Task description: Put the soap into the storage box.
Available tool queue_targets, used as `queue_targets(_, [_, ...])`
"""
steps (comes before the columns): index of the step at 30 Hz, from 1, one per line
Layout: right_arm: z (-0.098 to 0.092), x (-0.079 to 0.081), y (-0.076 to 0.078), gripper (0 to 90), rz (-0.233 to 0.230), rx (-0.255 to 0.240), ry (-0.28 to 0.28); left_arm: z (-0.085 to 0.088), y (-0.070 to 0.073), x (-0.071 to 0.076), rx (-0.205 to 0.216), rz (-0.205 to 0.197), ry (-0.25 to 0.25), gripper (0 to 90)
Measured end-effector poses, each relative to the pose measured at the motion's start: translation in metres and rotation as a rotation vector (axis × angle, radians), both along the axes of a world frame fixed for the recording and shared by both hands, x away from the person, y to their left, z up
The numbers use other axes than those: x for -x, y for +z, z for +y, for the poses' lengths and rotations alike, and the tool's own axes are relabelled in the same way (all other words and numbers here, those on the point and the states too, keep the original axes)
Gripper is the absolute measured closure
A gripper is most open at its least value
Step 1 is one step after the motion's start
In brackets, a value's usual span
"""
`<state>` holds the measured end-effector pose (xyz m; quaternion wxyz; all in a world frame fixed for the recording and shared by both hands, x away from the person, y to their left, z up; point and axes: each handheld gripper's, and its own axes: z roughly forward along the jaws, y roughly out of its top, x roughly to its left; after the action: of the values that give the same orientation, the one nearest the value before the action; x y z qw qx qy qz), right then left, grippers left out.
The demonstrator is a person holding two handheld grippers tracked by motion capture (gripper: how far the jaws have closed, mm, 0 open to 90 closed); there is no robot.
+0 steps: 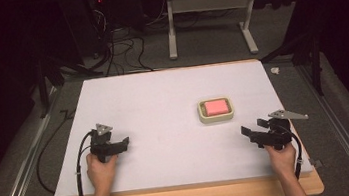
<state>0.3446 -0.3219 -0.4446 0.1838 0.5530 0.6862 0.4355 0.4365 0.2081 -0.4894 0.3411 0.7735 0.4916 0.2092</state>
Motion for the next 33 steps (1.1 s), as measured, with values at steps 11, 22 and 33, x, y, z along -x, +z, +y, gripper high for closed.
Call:
queue_targets(11, [0.002, 0.002, -0.005, 20.4, 0.018, -0.002, 0.009, 0.0, 0.0, 0.0, 0.0, 0.0, 0.0, 17.2])
queue_targets(22, [0.007, 0.001, -0.016, 20.6, 0.044, 0.008, 0.016, 0.0, 0.0, 0.0, 0.0, 0.0, 0.0, 17.2])
queue_targets(33, [0.013, 0.0, -0.024, 20.8, 0.072, 0.033, 0.014, 0.0, 0.0, 0.0, 0.0, 0.0, 0.0, 17.1])
